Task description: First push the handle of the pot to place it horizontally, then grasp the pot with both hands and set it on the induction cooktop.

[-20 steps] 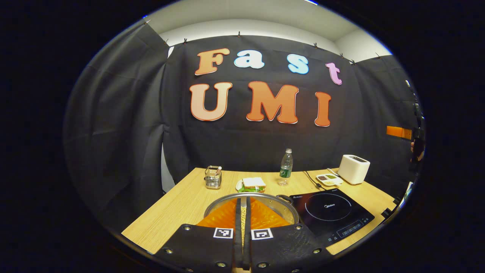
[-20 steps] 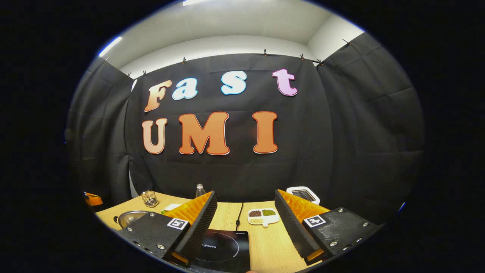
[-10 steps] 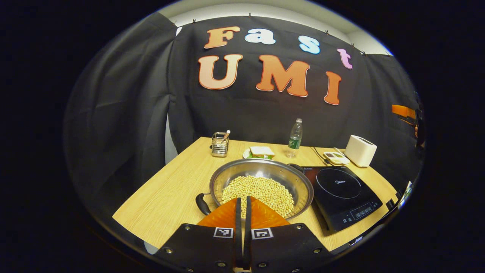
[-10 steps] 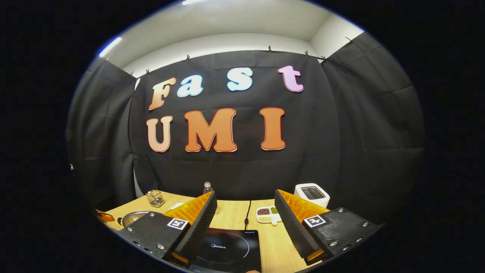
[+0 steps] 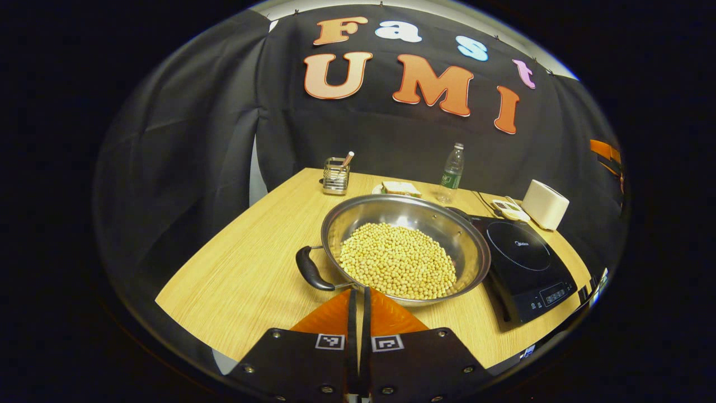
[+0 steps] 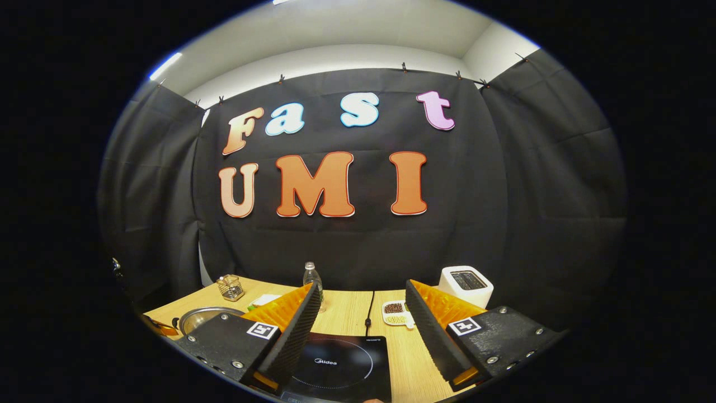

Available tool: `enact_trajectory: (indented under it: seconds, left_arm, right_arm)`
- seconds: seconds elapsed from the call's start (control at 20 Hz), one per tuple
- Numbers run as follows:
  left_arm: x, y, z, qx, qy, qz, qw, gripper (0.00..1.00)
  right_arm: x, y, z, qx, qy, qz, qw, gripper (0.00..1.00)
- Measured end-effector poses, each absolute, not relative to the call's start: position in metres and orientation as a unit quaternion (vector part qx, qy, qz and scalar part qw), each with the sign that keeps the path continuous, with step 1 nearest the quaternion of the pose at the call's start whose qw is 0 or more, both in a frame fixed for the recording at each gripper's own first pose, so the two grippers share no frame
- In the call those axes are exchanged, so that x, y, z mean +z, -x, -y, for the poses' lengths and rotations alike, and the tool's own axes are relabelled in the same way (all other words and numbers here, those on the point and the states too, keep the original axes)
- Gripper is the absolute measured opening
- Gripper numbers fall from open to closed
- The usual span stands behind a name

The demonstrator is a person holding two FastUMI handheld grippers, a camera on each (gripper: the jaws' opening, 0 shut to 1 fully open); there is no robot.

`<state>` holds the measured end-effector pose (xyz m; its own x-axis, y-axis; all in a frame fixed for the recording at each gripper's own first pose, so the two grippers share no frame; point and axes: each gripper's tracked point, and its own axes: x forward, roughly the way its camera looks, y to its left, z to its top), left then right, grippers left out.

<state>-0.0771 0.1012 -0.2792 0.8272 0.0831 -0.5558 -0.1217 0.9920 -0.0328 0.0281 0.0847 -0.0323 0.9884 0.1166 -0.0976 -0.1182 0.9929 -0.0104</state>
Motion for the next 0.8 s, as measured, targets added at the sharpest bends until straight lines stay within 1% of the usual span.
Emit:
enact_trajectory:
  seconds: [0.4,0.8]
  left_arm:
    - [-0.307,0.076,-0.127,0.075,0.046,-0.32,0.943,0.02]
    - [-0.308,0.06,-0.146,0.085,0.038,-0.317,0.944,0.02]
  right_arm:
    - [-0.045,-0.036,-0.1,0.064,0.015,-0.059,0.996,0.95]
    - [-0.048,-0.041,-0.102,0.061,0.011,-0.061,0.996,0.95]
